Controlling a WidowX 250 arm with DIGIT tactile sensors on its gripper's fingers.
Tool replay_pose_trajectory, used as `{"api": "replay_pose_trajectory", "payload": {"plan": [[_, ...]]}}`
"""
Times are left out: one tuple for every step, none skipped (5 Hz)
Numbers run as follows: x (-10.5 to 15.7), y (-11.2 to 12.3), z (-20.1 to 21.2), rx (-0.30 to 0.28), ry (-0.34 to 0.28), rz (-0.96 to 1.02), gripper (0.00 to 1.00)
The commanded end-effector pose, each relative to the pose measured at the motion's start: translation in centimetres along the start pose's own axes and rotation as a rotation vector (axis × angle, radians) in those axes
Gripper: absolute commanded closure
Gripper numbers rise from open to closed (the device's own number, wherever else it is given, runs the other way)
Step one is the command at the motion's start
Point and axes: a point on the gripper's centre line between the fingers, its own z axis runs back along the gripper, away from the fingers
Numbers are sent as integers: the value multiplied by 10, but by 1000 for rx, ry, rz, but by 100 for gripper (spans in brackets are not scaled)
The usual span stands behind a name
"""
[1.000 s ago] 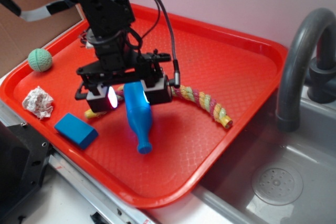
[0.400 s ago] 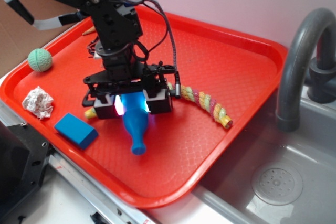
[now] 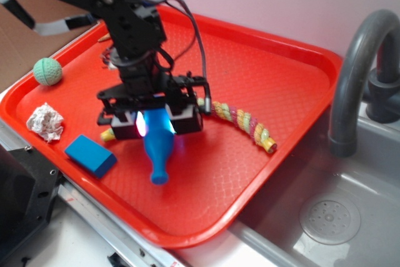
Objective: Grab the blue bottle.
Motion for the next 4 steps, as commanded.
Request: {"api": "replay_pose_trajectory", "payload": {"plan": [[34,2,101,-132,-3,-223,100],[44,17,139,-116,62,-426,100],[49,28,163,-172,15,-493,100],[54,34,169,-185,-23,-521,100]]}}
